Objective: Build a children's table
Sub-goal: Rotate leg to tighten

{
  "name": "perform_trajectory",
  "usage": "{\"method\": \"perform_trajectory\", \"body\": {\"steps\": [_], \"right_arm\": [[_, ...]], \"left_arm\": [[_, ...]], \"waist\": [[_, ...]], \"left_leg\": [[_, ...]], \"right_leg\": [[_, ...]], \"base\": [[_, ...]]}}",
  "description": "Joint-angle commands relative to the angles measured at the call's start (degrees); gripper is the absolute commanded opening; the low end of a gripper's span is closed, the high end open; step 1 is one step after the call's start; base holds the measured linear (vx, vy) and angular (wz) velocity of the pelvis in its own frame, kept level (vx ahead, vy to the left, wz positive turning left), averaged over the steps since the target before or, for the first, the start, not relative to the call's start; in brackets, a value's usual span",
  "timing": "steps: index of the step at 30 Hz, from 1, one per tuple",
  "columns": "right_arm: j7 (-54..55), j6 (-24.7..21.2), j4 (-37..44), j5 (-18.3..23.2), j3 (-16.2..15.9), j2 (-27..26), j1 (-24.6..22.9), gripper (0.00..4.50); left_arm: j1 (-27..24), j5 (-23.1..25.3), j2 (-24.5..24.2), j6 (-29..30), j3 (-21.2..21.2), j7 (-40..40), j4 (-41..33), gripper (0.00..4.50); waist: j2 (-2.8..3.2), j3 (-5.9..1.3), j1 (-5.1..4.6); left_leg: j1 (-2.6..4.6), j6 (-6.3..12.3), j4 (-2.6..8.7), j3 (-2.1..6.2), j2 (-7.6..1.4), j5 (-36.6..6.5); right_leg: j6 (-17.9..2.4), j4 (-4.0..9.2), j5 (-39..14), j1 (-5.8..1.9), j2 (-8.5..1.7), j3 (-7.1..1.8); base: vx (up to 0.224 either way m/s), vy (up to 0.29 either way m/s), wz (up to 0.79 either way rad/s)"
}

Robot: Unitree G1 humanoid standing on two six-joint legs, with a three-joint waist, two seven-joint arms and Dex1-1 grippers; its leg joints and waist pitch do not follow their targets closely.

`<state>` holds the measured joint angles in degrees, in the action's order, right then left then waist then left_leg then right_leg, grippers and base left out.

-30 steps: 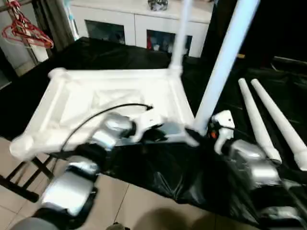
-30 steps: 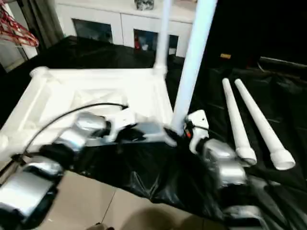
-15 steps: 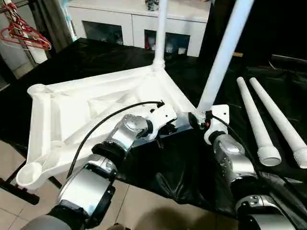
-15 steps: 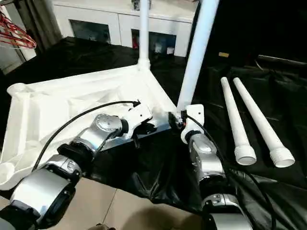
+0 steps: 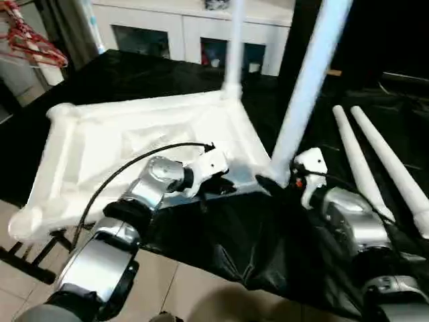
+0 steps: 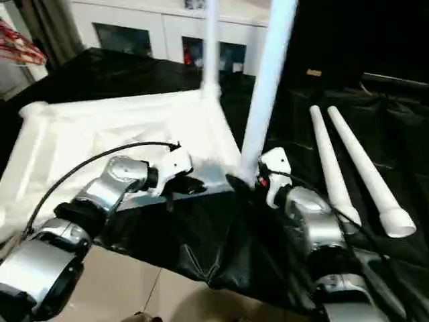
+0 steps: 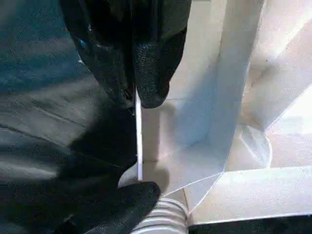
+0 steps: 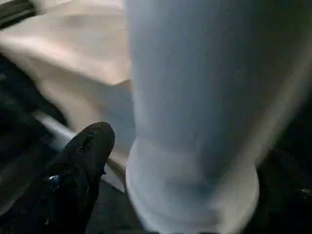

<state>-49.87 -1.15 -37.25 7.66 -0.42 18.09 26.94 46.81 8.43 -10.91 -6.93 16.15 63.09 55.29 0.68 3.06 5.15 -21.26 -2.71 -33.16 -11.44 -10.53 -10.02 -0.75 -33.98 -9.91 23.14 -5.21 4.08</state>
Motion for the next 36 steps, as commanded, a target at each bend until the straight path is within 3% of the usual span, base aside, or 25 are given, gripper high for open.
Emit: {"method": "perform_trajectory", "body": {"steps": [1, 3, 5, 8, 9, 13, 14, 17, 19, 25, 26, 28, 30, 31, 34, 36], "right_arm": [[-5.41, -0.83, 2.32, 1.02, -2.32, 0.60, -0.33, 4.02], [-7.59, -0.95, 2.82, 1.04, -2.86, 1.70, -0.49, 4.02], [-13.09, -2.02, 4.33, 1.64, -4.26, 4.16, -0.97, 4.02], [-15.69, -2.54, 5.12, 1.71, -5.02, 5.25, -1.24, 4.02], [-16.49, -2.73, 5.28, 1.71, -5.26, 5.53, -1.25, 3.78], [-18.51, -3.00, 5.69, 1.64, -5.97, 6.18, -1.23, 3.58], [-18.90, -3.08, 5.67, 1.64, -6.06, 6.23, -1.12, 3.34], [-19.40, -3.21, 5.55, 1.85, -6.25, 6.28, -1.09, 3.26], [-19.92, -3.44, 5.66, 2.12, -6.55, 6.28, -1.47, 2.91], [-19.56, -4.22, 6.44, 2.43, -6.48, 5.72, -2.41, 2.72], [-14.13, -4.55, 5.27, 2.45, -4.76, 3.41, -2.65, 2.72], [-14.13, -4.55, 5.27, 2.45, -4.76, 3.41, -2.65, 2.72], [-7.01, -4.40, 3.45, 1.53, -3.23, 0.76, -2.56, 2.71], [-5.78, -4.37, 3.15, 1.29, -3.04, 0.33, -2.54, 2.71], [6.34, -3.90, 1.12, -0.84, -1.89, -4.62, -2.79, 2.70], [17.41, -4.31, -0.73, -2.23, -0.85, -9.79, -2.54, 2.70]], "left_arm": [[-0.59, -0.86, 0.24, -1.33, 1.39, 2.74, -1.89, 0.00], [-0.91, -1.23, -0.22, -1.19, 1.46, 4.21, -2.37, 0.00], [-1.51, -1.48, -1.46, -1.52, 1.65, 6.68, -3.24, 0.00], [-1.54, -1.47, -2.12, -1.65, 1.71, 7.87, -3.42, 0.00], [-1.52, -1.50, -2.35, -1.57, 1.68, 8.40, -3.48, 0.00], [-1.53, -1.51, -3.32, -1.49, 1.77, 10.34, -3.82, 0.00], [-1.43, -1.41, -3.69, -1.44, 1.87, 10.97, -3.82, 0.00], [-1.35, -1.51, -4.07, -1.28, 2.08, 11.49, -3.88, 0.00], [-1.41, -1.69, -4.12, -0.88, 2.02, 11.80, -4.02, 0.00], [-1.55, -1.75, -3.68, -0.59, 1.72, 11.25, -4.30, 0.00], [-0.81, -0.70, -2.01, -0.35, 1.15, 5.64, -2.88, 0.00], [-0.81, -0.70, -2.01, -0.35, 1.15, 5.64, -2.88, 0.00], [0.13, 0.29, -0.19, 0.69, 0.71, -0.01, -1.30, 0.00], [0.28, 0.41, 0.10, 0.88, 0.65, -0.81, -1.07, 0.00], [1.57, 1.00, 3.49, 3.26, 0.32, -7.04, 0.07, 0.00], [2.64, 1.66, 6.83, 5.40, 0.27, -12.62, 0.77, 0.00]], "waist": [[-0.33, -3.74, 0.27], [-0.45, -3.76, 0.41], [-0.98, -3.80, 0.44], [-0.96, -3.81, 0.56], [-0.95, -3.83, 0.59], [-0.98, -3.77, 0.80], [-0.60, -3.80, 0.97], [-0.67, -3.84, 0.92], [-0.64, -3.89, 0.96], [-0.57, -3.91, 1.10], [-1.04, -3.85, 1.11], [-0.85, -3.73, 1.11], [-0.79, -3.65, 1.02], [-1.47, -3.64, 0.85], [-1.06, -3.36, 0.59], [-1.05, -3.29, -0.14]], "left_leg": [[0.68, 5.24, 3.55, 1.09, -3.14, -12.88], [0.82, 4.92, 3.55, 1.09, -3.14, -13.25], [0.61, 5.22, 3.49, 1.05, -3.13, -12.41], [0.53, 5.78, 3.38, 1.05, -3.10, -11.00], [0.55, 5.79, 3.37, 1.05, -3.09, -10.90], [0.66, 5.50, 3.37, 1.03, -3.10, -11.04], [0.66, 5.23, 3.41, 1.13, -3.12, -11.19], [0.62, 5.03, 3.42, 1.11, -3.10, -11.17], [0.64, 5.04, 3.38, 1.11, -3.09, -10.92], [0.70, 4.96, 3.37, 1.11, -3.11, -11.09], [0.67, 4.88, 3.36, 1.05, -3.09, -11.36], [0.76, 4.21, 3.47, 1.16, -3.10, -12.03], [0.95, 3.37, 3.59, 1.21, -3.08, -13.41], [0.83, 3.23, 3.61, 1.15, -3.06, -13.46], [1.10, 2.01, 3.90, 1.35, -2.90, -15.18], [1.29, -0.03, 4.28, 1.69, -2.78, -17.50]], "right_leg": [[-14.97, 3.86, -10.37, -3.14, -3.80, -2.42], [-14.99, 3.81, -10.75, -3.06, -3.72, -2.39], [-14.85, 3.69, -10.56, -3.16, -3.81, -2.41], [-14.89, 3.55, -9.55, -3.09, -3.82, -2.41], [-14.86, 3.55, -9.79, -3.07, -3.85, -2.38], [-14.65, 3.68, -10.94, -2.97, -3.88, -2.39], [-14.58, 3.62, -11.21, -2.98, -3.94, -2.38], [-14.76, 3.59, -10.37, -3.04, -3.87, -2.40], [-15.13, 3.45, -9.40, -3.06, -3.85, -2.37], [-15.29, 3.47, -9.06, -3.09, -3.82, -2.36], [-15.07, 3.54, -9.93, -3.09, -3.87, -2.38], [-14.54, 3.75, -11.97, -2.94, -3.95, -2.38], [-13.72, 4.07, -14.94, -2.82, -4.00, -2.40], [-13.32, 4.13, -15.60, -2.81, -3.95, -2.43], [-11.55, 4.76, -20.29, -2.38, -4.07, -2.52], [-10.17, 5.13, -23.54, -2.21, -4.01, -2.46]], "base": [[0.000, 0.000, 0.00], [0.000, 0.000, 0.00], [0.000, 0.000, 0.00], [0.000, 0.000, 0.00], [0.000, 0.000, 0.00], [0.000, 0.000, 0.00], [0.000, 0.000, 0.00], [0.000, 0.000, 0.00], [0.000, 0.000, 0.00], [0.000, 0.000, 0.00], [0.000, 0.000, 0.00], [0.000, 0.000, 0.00], [0.000, 0.000, 0.00], [0.000, 0.000, 0.00], [0.000, 0.000, 0.00], [0.000, 0.000, 0.00]]}}
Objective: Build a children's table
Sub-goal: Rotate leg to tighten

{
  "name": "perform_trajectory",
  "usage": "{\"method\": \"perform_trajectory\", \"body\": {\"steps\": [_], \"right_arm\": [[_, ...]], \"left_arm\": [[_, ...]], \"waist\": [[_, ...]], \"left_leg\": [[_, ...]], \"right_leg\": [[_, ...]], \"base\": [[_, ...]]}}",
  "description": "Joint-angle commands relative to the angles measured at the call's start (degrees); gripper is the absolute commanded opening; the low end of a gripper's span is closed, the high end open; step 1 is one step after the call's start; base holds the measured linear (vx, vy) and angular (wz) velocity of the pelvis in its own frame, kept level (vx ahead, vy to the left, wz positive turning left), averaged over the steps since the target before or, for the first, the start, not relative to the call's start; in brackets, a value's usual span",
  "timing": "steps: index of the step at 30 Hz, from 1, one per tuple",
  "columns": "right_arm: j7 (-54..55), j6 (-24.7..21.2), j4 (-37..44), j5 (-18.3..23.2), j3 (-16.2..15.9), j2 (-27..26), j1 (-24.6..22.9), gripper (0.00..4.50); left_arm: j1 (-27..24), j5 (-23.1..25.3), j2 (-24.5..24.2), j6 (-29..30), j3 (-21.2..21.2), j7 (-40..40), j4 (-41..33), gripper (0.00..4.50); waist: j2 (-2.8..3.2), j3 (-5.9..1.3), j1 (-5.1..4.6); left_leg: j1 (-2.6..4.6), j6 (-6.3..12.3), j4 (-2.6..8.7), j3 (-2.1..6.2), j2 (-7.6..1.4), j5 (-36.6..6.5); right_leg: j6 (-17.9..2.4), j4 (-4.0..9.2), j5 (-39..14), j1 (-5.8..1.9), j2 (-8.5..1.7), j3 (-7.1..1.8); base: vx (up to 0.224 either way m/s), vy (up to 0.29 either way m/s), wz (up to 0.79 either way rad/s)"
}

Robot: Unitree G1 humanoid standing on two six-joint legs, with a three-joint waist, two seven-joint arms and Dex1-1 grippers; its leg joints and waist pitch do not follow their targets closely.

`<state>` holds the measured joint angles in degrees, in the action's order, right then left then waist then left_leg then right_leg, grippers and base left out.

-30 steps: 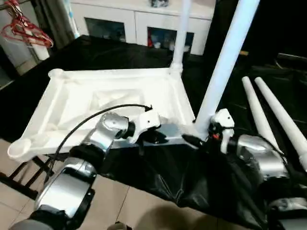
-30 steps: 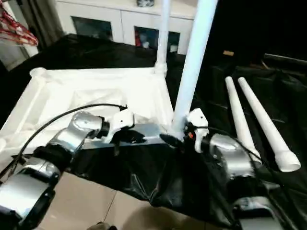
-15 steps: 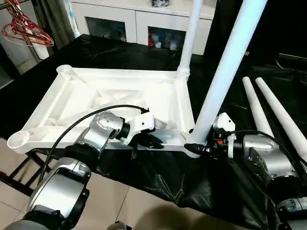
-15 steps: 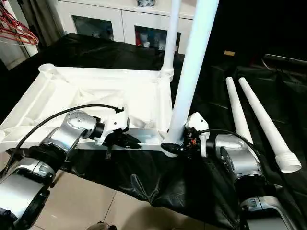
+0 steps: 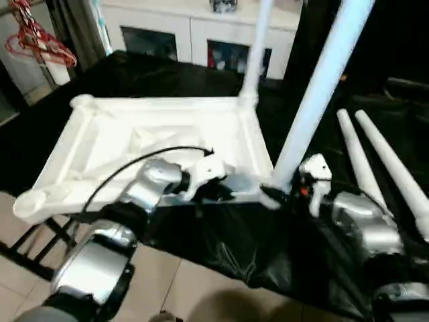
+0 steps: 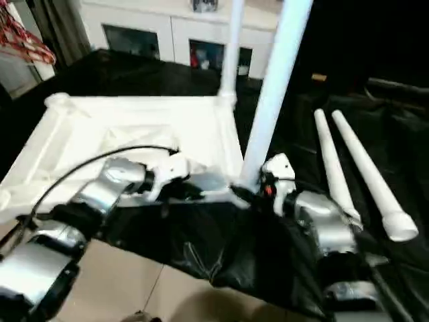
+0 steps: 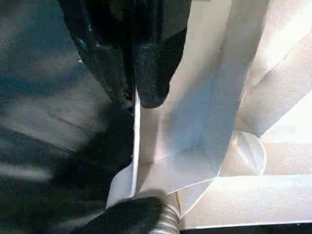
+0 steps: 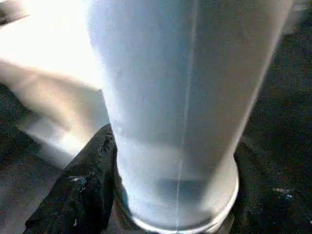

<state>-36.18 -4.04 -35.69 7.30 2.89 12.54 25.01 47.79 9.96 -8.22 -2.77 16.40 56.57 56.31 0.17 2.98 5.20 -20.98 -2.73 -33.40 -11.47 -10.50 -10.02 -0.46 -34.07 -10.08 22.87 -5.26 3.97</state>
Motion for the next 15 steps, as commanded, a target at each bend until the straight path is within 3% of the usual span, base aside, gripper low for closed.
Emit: {"method": "perform_trajectory", "body": {"steps": [1, 2, 4, 6, 7, 10, 12, 14, 15], "right_arm": [[3.72, -1.42, -2.29, -1.86, -4.16, -4.24, -0.61, 2.70], [10.68, -1.55, -3.86, -2.45, -3.13, -7.29, 0.24, 2.70], [13.11, -1.38, -4.63, -2.41, -2.50, -8.54, 0.83, 2.70], [15.82, -0.37, -5.30, -2.37, -1.62, -10.31, 1.63, 2.70], [16.47, 0.33, -5.14, -2.19, -1.31, -10.99, 1.89, 3.26], [16.53, 1.40, -4.56, -1.52, -0.59, -11.89, 2.23, 3.40], [13.89, 1.66, -3.05, -1.46, -1.06, -10.96, 2.17, 3.60], [10.19, 1.67, -1.19, -1.92, -2.38, -8.80, 1.65, 3.85], [9.28, 1.74, -0.71, -2.01, -2.86, -8.09, 1.50, 3.85]], "left_arm": [[1.67, 0.13, 4.14, 1.24, 0.02, -6.10, -0.25, 0.00], [2.01, 0.56, 6.13, 2.52, 0.13, -9.00, -0.10, 0.00], [2.04, 0.76, 6.90, 3.00, 0.20, -10.24, -0.16, 0.00], [1.83, 1.01, 7.96, 3.31, 0.43, -11.70, -0.52, 0.00], [1.50, 0.93, 8.33, 3.28, 0.61, -11.39, -1.01, 0.00], [1.08, 0.86, 8.54, 2.72, 0.79, -10.42, -1.45, 0.00], [0.30, 0.29, 7.36, 0.97, 1.01, -7.15, -2.26, 0.00], [-0.53, -0.33, 5.74, -0.72, 1.24, -3.67, -3.22, 0.00], [-0.75, -0.42, 5.25, -1.38, 1.33, -2.76, -3.52, 0.00]], "waist": [[-0.57, -3.13, -0.31], [-0.29, -3.11, -0.40], [0.02, -3.12, -0.55], [0.04, -3.09, -0.70], [0.02, -3.09, -0.68], [0.17, -3.20, -0.63], [-0.20, -3.27, -0.72], [-0.07, -3.45, -0.65], [-0.47, -3.52, -0.70]], "left_leg": [[1.03, -0.15, 4.56, 1.78, -2.75, -18.14], [1.44, 0.02, 4.52, 1.78, -2.76, -19.79], [1.23, 0.01, 4.67, 1.98, -2.66, -20.66], [1.45, -0.16, 4.70, 1.90, -2.65, -21.73], [1.47, -0.10, 4.68, 1.89, -2.61, -22.01], [1.05, 0.40, 4.86, 2.02, -2.62, -21.41], [0.99, 0.66, 4.87, 1.88, -2.68, -20.79], [0.77, 1.15, 4.81, 1.86, -2.71, -19.52], [0.55, 1.83, 4.71, 1.73, -2.74, -18.20]], "right_leg": [[-10.14, 5.32, -24.27, -1.91, -3.99, -2.32], [-9.66, 5.79, -25.76, -1.55, -4.10, -2.43], [-9.11, 5.85, -26.29, -1.73, -4.02, -2.33], [-8.74, 6.16, -26.36, -1.41, -3.93, -2.40], [-8.69, 6.18, -26.37, -1.42, -3.91, -2.41], [-8.61, 5.97, -24.84, -1.74, -3.93, -2.44], [-9.16, 5.83, -22.44, -1.78, -3.86, -2.52], [-9.80, 5.42, -19.95, -2.06, -3.86, -2.60], [-10.44, 5.13, -17.16, -2.26, -3.79, -2.62]], "base": [[0.000, 0.000, 0.00], [0.000, 0.000, 0.00], [0.000, 0.000, 0.00], [0.000, 0.000, 0.00], [0.000, 0.000, 0.00], [0.000, 0.000, 0.00], [0.000, 0.000, 0.00], [0.000, 0.000, 0.00], [0.000, 0.000, 0.00]]}}
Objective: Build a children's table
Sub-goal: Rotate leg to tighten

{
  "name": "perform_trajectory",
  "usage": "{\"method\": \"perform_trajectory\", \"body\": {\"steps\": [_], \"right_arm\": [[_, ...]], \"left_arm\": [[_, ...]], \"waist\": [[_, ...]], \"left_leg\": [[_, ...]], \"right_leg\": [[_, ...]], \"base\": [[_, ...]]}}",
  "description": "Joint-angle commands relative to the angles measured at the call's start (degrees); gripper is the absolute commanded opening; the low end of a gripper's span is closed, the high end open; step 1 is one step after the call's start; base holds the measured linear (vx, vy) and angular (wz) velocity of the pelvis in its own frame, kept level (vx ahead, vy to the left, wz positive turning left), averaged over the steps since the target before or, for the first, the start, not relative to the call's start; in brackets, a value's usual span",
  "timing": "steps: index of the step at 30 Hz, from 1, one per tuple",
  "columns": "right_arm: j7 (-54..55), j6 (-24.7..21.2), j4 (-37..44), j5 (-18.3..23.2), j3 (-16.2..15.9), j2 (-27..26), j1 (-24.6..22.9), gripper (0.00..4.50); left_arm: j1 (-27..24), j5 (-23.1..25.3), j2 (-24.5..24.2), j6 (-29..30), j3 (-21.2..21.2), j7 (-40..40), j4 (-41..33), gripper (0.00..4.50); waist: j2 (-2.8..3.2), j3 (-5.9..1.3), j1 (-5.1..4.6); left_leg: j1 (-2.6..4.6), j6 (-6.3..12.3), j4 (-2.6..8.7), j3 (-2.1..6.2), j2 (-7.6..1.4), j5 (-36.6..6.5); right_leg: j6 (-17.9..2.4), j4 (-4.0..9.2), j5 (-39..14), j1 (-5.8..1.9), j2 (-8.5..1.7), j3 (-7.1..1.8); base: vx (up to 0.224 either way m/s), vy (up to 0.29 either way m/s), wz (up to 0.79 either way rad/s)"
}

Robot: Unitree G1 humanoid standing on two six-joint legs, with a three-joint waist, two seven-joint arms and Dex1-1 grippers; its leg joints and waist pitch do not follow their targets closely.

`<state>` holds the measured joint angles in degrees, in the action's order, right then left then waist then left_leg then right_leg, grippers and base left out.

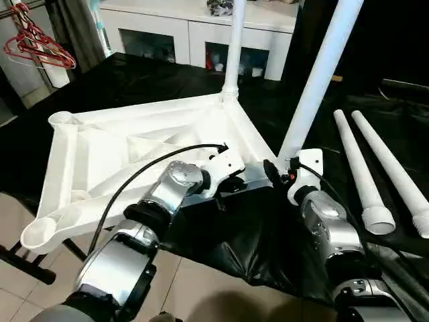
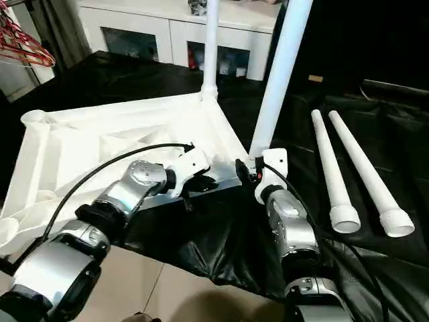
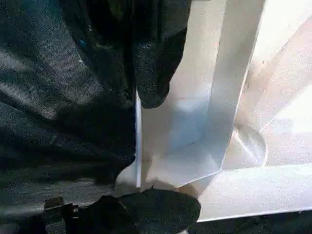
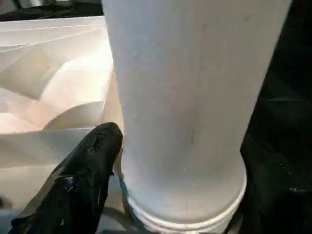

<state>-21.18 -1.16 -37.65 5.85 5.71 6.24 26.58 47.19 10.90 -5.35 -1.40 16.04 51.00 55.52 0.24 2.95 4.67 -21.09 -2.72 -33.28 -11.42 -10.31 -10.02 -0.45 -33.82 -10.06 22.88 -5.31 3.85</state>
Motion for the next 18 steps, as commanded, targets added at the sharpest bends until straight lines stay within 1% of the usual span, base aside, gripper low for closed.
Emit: {"method": "perform_trajectory", "body": {"steps": [1, 2, 3, 4, 5, 6, 7, 8, 9, 10, 11, 12, 13, 14, 15, 17, 18], "right_arm": [[-7.08, -1.14, 1.69, -0.35, -5.99, -0.99, -0.25, 3.85], [-8.66, -1.20, 2.11, -0.09, -6.28, -0.09, -0.43, 3.85], [-11.76, -1.22, 2.75, 0.29, -6.72, 1.66, -0.74, 3.85], [-12.52, -1.25, 2.90, 0.40, -6.81, 2.07, -0.81, 3.85], [-14.83, -1.40, 3.28, 0.71, -7.04, 3.37, -1.05, 3.85], [-15.77, -1.37, 3.37, 0.81, -7.11, 3.88, -1.14, 3.85], [-18.22, -1.15, 3.46, 0.96, -7.29, 5.36, -1.36, 3.85], [-21.35, -1.07, 3.82, 1.35, -7.50, 7.12, -1.70, 3.85], [-21.35, -1.07, 3.82, 1.35, -7.50, 7.12, -1.70, 3.85], [-25.59, -1.01, 4.27, 1.70, -7.68, 9.36, -2.05, 3.85], [-28.80, -1.26, 4.69, 2.16, -7.91, 11.08, -2.22, 3.85], [-29.56, -1.36, 4.80, 2.30, -7.96, 11.48, -2.25, 3.85], [-31.81, -1.91, 5.16, 2.90, -7.99, 12.61, -2.26, 3.85], [-35.97, -3.38, 6.04, 4.27, -8.05, 14.53, -2.22, 3.85], [-37.22, -3.75, 6.31, 4.54, -8.17, 15.13, -2.19, 3.85], [-40.58, -4.79, 7.02, 5.25, -8.75, 16.71, -2.14, 3.52], [-41.80, -5.16, 7.31, 5.44, -9.05, 17.27, -2.19, 3.52]], "left_arm": [[-0.38, -1.50, 1.89, -3.06, 1.76, 3.81, -3.03, 0.00], [-0.63, -1.63, 1.32, -3.07, 1.82, 4.88, -3.38, 0.00], [-1.01, -1.76, 0.21, -3.60, 2.06, 6.76, -3.91, 0.00], [-1.09, -1.80, -0.05, -3.74, 2.10, 7.20, -4.02, 0.00], [-1.29, -2.03, -0.78, -3.90, 2.10, 8.42, -4.26, 0.00], [-1.37, -2.14, -1.07, -3.95, 2.09, 8.90, -4.37, 0.00], [-1.45, -2.19, -1.87, -4.52, 2.16, 9.99, -4.28, 0.00], [-1.53, -2.37, -2.68, -4.83, 2.10, 11.47, -4.12, 0.00], [-1.53, -2.37, -2.68, -4.83, 2.10, 11.47, -4.12, 0.00], [-1.60, -2.75, -3.56, -5.23, 1.84, 13.52, -3.87, 0.00], [-1.64, -3.15, -4.15, -5.31, 1.60, 15.11, -3.76, 0.00], [-1.65, -3.24, -4.29, -5.31, 1.55, 15.48, -3.75, 0.00], [-1.65, -3.40, -4.73, -5.67, 1.48, 16.43, -3.67, 0.00], [-1.59, -3.84, -5.43, -5.76, 1.33, 18.07, -3.57, 0.00], [-1.54, -3.91, -5.63, -5.82, 1.34, 18.39, -3.56, 0.00], [-1.42, -4.27, -6.14, -5.47, 1.46, 19.82, -3.77, 0.00], [-1.49, -4.38, -6.43, -5.37, 1.68, 20.85, -4.12, 0.00]], "waist": [[-0.39, -3.51, -0.12], [-0.46, -3.73, -0.15], [-0.31, -3.76, -0.14], [-0.37, -3.77, -0.11], [-0.26, -3.99, -0.06], [-0.28, -4.15, 0.05], [0.03, -4.13, 0.28], [0.16, -4.13, 0.39], [0.06, -4.04, 0.53], [0.09, -4.02, 0.61], [0.12, -3.90, 0.70], [0.27, -3.80, 0.72], [0.24, -3.78, 0.73], [0.51, -3.66, 0.70], [0.30, -3.69, 0.74], [0.27, -3.66, 0.76], [0.18, -3.67, 0.81]], "left_leg": [[0.53, 1.99, 4.56, 1.74, -2.96, -17.34], [0.41, 2.83, 4.30, 1.62, -2.85, -15.46], [0.50, 3.55, 4.06, 1.42, -2.84, -13.76], [0.52, 3.97, 3.97, 1.39, -2.83, -13.22], [0.28, 4.78, 3.71, 1.31, -2.79, -10.98], [0.43, 5.27, 3.58, 1.25, -2.83, -9.99], [0.36, 6.48, 3.36, 1.14, -2.87, -7.86], [0.34, 6.64, 3.28, 1.10, -2.91, -7.69], [0.34, 6.98, 3.25, 1.00, -2.99, -8.28], [0.37, 6.99, 3.27, 0.98, -3.01, -8.76], [0.35, 6.77, 3.33, 1.00, -3.04, -9.63], [0.47, 6.27, 3.44, 1.02, -3.19, -11.20], [0.50, 5.97, 3.44, 1.04, -3.18, -11.63], [0.62, 5.51, 3.57, 1.06, -3.24, -12.92], [0.64, 5.16, 3.60, 1.10, -3.31, -13.46], [0.56, 5.01, 3.57, 1.14, -3.33, -13.36], [0.59, 4.96, 3.58, 1.15, -3.36, -13.27]], "right_leg": [[-10.84, 4.59, -15.86, -2.43, -3.83, -2.52], [-11.44, 4.30, -13.52, -2.67, -3.84, -2.46], [-12.39, 4.10, -11.04, -2.54, -3.84, -2.56], [-12.89, 4.01, -9.97, -2.61, -3.76, -2.52], [-13.93, 3.41, -6.20, -2.86, -3.71, -2.55], [-14.52, 3.23, -4.27, -2.89, -3.69, -2.52], [-15.79, 2.85, -0.37, -2.97, -3.51, -2.36], [-16.06, 2.69, 0.29, -3.03, -3.51, -2.33], [-16.33, 2.71, 0.13, -3.04, -3.42, -2.22], [-16.35, 2.79, -0.52, -3.11, -3.46, -2.17], [-16.30, 2.98, -2.31, -3.18, -3.49, -2.12], [-16.17, 3.21, -4.61, -3.10, -3.52, -2.11], [-16.13, 3.26, -5.44, -3.11, -3.51, -2.11], [-16.15, 3.45, -7.15, -3.00, -3.50, -2.15], [-16.07, 3.50, -7.84, -3.07, -3.50, -2.18], [-16.26, 3.41, -7.83, -3.03, -3.56, -2.23], [-16.25, 3.45, -8.13, -3.00, -3.63, -2.21]], "base": [[0.000, 0.000, 0.00], [0.000, 0.000, 0.00], [0.000, 0.000, 0.00], [0.053, -0.011, 0.02], [0.053, -0.011, 0.02], [0.000, 0.000, 0.00], [0.000, 0.000, 0.00], [0.000, 0.000, 0.00], [0.000, 0.000, 0.00], [0.000, 0.000, 0.00], [0.000, 0.000, 0.00], [0.000, 0.000, 0.00], [0.000, 0.000, 0.00], [0.000, 0.000, 0.00], [0.000, 0.000, 0.00], [0.000, 0.000, 0.00], [0.000, 0.000, 0.00]]}}
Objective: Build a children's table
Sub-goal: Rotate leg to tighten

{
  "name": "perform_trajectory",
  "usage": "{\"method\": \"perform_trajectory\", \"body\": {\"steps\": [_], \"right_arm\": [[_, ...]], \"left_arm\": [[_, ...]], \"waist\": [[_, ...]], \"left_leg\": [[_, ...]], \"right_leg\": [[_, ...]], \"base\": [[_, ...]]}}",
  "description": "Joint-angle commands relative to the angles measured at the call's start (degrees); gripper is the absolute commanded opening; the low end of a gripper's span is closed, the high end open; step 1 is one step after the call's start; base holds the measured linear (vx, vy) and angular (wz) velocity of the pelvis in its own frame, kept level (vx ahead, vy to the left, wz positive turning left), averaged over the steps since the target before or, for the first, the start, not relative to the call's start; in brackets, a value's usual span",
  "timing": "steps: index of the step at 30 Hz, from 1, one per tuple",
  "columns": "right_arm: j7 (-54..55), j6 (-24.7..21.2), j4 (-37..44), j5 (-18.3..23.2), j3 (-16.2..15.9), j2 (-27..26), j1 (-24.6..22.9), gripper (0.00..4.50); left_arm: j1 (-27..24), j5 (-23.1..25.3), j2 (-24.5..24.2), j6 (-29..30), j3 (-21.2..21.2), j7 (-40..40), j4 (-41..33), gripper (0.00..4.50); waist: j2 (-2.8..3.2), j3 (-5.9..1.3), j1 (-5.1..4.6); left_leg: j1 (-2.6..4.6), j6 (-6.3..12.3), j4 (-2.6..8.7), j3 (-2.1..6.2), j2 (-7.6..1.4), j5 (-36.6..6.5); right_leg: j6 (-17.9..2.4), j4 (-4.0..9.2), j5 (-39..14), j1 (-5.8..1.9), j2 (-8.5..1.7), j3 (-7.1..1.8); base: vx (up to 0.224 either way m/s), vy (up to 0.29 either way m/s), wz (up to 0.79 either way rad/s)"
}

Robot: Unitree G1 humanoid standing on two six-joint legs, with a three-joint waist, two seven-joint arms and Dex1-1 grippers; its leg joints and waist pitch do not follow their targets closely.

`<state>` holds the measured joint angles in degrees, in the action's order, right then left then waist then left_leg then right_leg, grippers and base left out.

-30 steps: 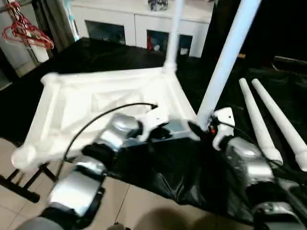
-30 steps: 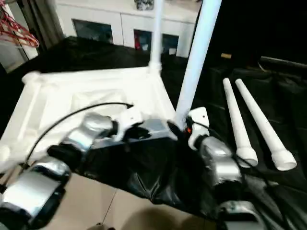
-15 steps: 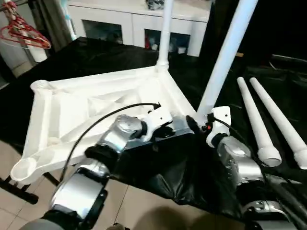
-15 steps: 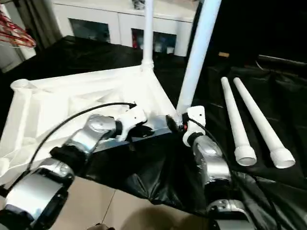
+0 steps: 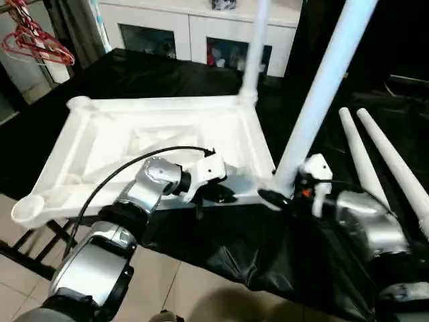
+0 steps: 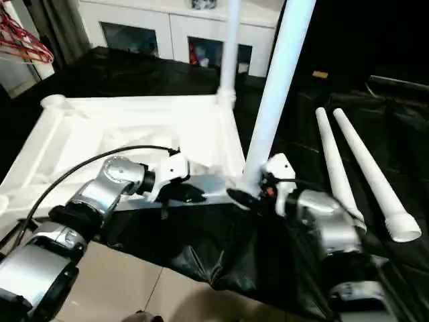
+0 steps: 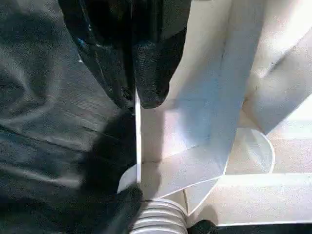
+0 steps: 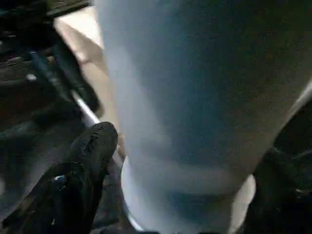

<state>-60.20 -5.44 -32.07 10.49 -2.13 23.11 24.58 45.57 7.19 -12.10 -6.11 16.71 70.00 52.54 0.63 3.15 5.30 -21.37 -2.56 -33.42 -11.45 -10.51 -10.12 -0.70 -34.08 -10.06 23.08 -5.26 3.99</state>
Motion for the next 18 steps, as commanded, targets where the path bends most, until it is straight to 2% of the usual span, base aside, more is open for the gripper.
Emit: {"method": "perform_trajectory", "body": {"steps": [1, 3, 6, 8, 9, 12, 16, 17, 18], "right_arm": [[-3.90, -1.12, 1.97, 0.93, -1.45, 0.86, -0.24, 3.49], [-5.35, -1.26, 2.33, 0.94, -1.90, 1.45, -0.41, 3.15], [-7.27, -1.63, 2.81, 0.65, -2.92, 2.05, -0.56, 3.00], [-7.76, -0.77, 2.80, -0.26, -3.90, 2.29, -0.71, 2.83], [-7.49, -0.09, 2.54, -0.82, -4.25, 2.23, -0.72, 2.83], [-7.27, -0.32, 2.45, -0.67, -4.38, 1.73, -0.86, 2.79], [-3.85, -0.81, 2.57, 0.01, -3.00, -0.22, -1.46, 2.76], [0.45, -0.27, 1.73, 0.24, -1.51, -2.35, -1.59, 2.75], [1.25, -0.11, 1.56, 0.28, -1.27, -2.71, -1.60, 2.75]], "left_arm": [[0.07, -0.81, 0.06, -0.65, 1.19, 2.67, -1.38, 0.00], [-0.11, -0.99, -0.39, -0.43, 1.39, 3.72, -1.84, 0.00], [-0.32, -1.18, -0.92, -0.43, 1.31, 5.01, -2.28, 0.00], [-0.30, -1.13, -1.25, -0.63, 1.22, 5.32, -1.96, 0.00], [-0.32, -1.00, -1.43, -0.87, 1.20, 5.36, -1.70, 0.00], [-0.13, -0.48, -1.45, -1.44, 1.04, 4.27, -0.56, 0.00], [0.43, -0.30, -0.62, -1.28, 0.52, 1.02, -0.20, 0.00], [1.05, -0.08, 0.23, -0.78, -0.09, -2.58, 0.39, 0.00], [1.17, -0.01, 0.37, -0.71, -0.21, -3.23, 0.52, 0.00]], "waist": [[-0.23, -3.89, 0.22], [-0.29, -3.96, 0.25], [-0.53, -4.01, 0.34], [-0.44, -3.99, 0.38], [-0.02, -4.00, 0.40], [-0.15, -3.95, 0.35], [-0.17, -3.97, 0.43], [-0.02, -3.98, 0.37], [-0.15, -3.90, 0.31]], "left_leg": [[0.81, 4.73, 3.67, 1.15, -3.14, -13.13], [0.77, 4.64, 3.65, 1.21, -3.17, -12.52], [0.70, 5.11, 3.52, 1.12, -3.12, -11.32], [0.70, 5.29, 3.52, 1.15, -3.14, -11.00], [0.74, 5.07, 3.52, 1.20, -3.13, -11.22], [0.78, 4.65, 3.59, 1.19, -3.09, -12.02], [0.75, 4.30, 3.61, 1.26, -3.11, -11.99], [0.76, 4.14, 3.65, 1.21, -3.16, -12.43], [0.86, 3.53, 3.76, 1.32, -3.11, -13.29]], "right_leg": [[-16.03, 3.69, -8.43, -3.18, -3.70, -2.37], [-16.03, 3.56, -8.08, -3.20, -3.77, -2.35], [-16.21, 3.43, -7.14, -3.20, -3.76, -2.33], [-16.07, 3.41, -7.26, -3.17, -3.76, -2.32], [-15.92, 3.45, -7.63, -3.10, -3.78, -2.32], [-15.88, 3.61, -8.30, -3.12, -3.73, -2.29], [-15.73, 3.54, -8.53, -3.07, -3.75, -2.29], [-15.61, 3.58, -8.96, -2.88, -3.80, -2.36], [-15.32, 3.77, -10.37, -2.96, -3.79, -2.28]], "base": [[0.000, 0.000, 0.00], [0.000, 0.000, 0.00], [0.000, 0.000, 0.00], [0.000, 0.000, 0.00], [0.000, 0.000, 0.00], [0.000, 0.000, 0.00], [0.000, 0.000, 0.00], [0.000, 0.000, 0.00], [0.000, 0.000, 0.00]]}}
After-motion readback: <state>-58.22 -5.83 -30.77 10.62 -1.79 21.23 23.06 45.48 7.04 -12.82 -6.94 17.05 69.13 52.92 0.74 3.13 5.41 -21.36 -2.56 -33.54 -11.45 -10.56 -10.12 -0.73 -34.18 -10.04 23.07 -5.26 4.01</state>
